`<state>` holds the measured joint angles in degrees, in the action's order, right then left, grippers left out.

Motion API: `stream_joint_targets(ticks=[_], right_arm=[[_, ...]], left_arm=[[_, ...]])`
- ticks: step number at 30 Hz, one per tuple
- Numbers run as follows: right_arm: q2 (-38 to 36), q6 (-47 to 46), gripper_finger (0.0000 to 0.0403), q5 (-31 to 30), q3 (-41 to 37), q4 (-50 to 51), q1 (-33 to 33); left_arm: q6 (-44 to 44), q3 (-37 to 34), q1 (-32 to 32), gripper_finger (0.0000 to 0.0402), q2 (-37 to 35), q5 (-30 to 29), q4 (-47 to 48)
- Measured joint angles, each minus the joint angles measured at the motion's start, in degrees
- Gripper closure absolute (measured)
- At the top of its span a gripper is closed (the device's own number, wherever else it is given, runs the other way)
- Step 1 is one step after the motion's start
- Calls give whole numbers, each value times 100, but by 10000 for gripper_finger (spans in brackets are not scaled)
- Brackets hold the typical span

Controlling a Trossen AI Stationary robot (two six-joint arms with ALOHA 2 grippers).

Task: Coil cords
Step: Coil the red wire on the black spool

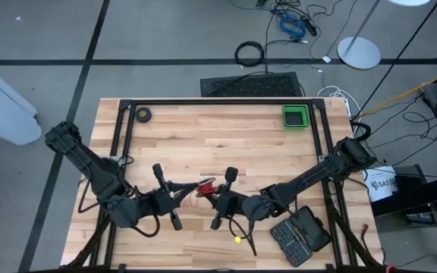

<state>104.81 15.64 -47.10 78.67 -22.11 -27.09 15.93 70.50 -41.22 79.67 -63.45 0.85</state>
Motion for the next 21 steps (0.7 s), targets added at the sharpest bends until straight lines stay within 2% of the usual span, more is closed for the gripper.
stream_joint_targets(ticks=[5,13,21], right_arm=[[-17,8,403,-241,0,232,0],[-21,8,403,-244,0,336,3],[-47,8,403,-238,0,494,2]], left_arm=[[102,0,-88,393,-47,16,2],[173,0,-203,393,-115,-3,32],[641,0,-402,393,-117,-7,299]])
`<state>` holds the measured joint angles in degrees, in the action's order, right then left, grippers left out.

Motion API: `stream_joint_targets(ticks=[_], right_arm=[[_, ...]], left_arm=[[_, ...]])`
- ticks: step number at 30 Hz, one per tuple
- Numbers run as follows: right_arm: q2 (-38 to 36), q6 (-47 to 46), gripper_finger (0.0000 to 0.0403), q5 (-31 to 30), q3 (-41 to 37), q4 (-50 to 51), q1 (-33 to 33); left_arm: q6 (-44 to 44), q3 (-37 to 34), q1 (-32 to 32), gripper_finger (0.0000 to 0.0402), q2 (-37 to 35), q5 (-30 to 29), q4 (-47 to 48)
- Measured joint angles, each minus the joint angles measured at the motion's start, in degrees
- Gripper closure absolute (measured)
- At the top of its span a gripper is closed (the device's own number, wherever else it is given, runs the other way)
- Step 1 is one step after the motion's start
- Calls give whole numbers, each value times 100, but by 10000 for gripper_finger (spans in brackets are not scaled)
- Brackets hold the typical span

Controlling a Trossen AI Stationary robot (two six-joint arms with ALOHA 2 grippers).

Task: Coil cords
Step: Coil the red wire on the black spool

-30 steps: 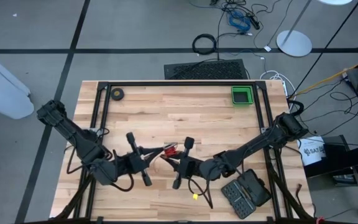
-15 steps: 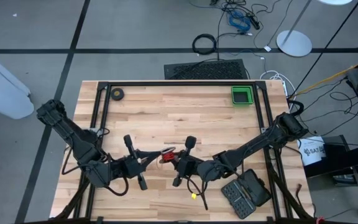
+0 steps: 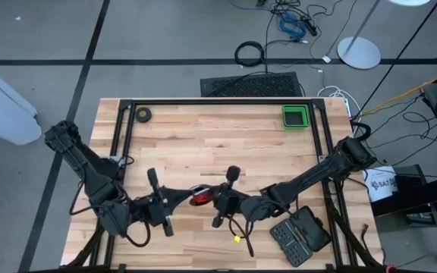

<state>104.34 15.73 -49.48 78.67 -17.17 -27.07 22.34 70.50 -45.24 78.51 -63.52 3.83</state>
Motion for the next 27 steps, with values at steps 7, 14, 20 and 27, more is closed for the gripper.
stream_joint_targets(ticks=[7,14,20,27], right_arm=[[-294,-341,403,31,2,784,-36],[-600,-921,403,290,2,1299,-145],[-855,-1829,403,1237,0,1465,-160],[-901,-2255,403,1547,0,1602,-208]], left_arm=[[106,0,-175,393,-26,4,454],[57,4,-197,393,-60,517,1283],[101,11,-202,393,-60,775,1569],[250,11,-202,393,-60,733,1810]])
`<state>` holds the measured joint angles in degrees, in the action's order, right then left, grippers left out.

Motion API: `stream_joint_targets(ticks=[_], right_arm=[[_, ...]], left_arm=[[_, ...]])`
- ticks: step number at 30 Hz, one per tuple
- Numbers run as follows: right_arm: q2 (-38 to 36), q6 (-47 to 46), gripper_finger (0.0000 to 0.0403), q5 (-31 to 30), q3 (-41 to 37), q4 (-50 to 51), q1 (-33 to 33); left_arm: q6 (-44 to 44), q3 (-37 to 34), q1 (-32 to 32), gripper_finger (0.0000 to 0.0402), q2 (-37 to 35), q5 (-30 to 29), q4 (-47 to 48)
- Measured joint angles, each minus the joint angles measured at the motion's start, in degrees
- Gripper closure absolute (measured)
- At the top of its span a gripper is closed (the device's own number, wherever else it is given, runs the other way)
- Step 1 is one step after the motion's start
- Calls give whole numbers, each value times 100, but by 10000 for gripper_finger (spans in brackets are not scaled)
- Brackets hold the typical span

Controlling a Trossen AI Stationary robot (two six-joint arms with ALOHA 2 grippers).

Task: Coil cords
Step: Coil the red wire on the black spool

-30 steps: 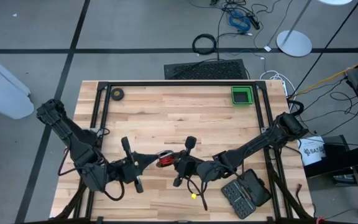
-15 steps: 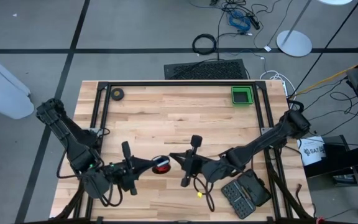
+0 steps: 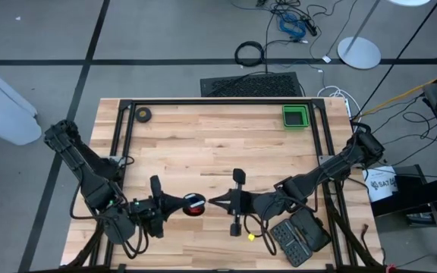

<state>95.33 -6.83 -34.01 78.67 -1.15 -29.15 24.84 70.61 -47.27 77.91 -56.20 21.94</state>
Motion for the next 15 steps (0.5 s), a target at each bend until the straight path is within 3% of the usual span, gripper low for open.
stream_joint_targets(ticks=[6,15], right_arm=[[-7,-95,402,285,0,-24,1],[-9,424,402,285,0,137,1]], left_arm=[[13,0,0,393,0,-475,28],[109,-2,-52,393,0,-488,26]])
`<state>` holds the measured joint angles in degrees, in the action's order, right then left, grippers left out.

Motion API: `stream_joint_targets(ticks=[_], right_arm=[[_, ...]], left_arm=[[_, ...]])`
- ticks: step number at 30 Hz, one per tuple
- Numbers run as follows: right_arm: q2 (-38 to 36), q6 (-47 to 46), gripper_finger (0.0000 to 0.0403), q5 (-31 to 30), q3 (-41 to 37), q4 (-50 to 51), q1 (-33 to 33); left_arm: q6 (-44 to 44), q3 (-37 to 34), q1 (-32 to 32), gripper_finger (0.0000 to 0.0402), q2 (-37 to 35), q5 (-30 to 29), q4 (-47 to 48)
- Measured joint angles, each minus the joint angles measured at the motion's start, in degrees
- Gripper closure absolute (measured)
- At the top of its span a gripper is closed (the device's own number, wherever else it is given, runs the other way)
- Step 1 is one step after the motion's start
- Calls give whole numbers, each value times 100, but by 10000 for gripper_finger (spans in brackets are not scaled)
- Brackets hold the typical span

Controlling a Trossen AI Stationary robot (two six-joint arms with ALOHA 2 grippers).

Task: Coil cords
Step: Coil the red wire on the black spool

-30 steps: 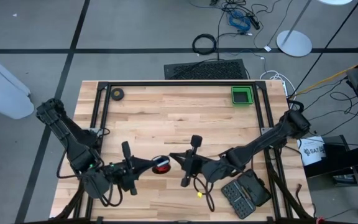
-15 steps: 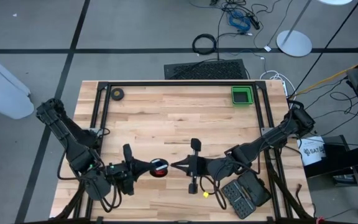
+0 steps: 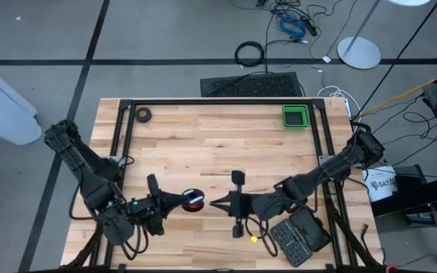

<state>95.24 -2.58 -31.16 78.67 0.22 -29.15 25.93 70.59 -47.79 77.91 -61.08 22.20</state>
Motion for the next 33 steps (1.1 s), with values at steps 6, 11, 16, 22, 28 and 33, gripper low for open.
stream_joint_targets(ticks=[6,11,16,22,28,33], right_arm=[[127,-20,400,0,-10,1045,175],[527,73,372,639,-314,260,502],[851,119,337,1743,-415,-275,809],[890,104,306,1969,-415,-281,896],[1054,365,291,1895,-404,-781,896],[1573,846,280,1650,-413,-1833,951]], left_arm=[[-9,0,-115,393,2,13,-19],[-15,0,-140,393,2,-26,-82],[-144,0,-137,393,2,-172,-69],[-146,-2,-138,393,2,-219,-50],[-163,-4,-138,393,0,-260,-82],[-164,-4,-175,393,0,-435,-85]])
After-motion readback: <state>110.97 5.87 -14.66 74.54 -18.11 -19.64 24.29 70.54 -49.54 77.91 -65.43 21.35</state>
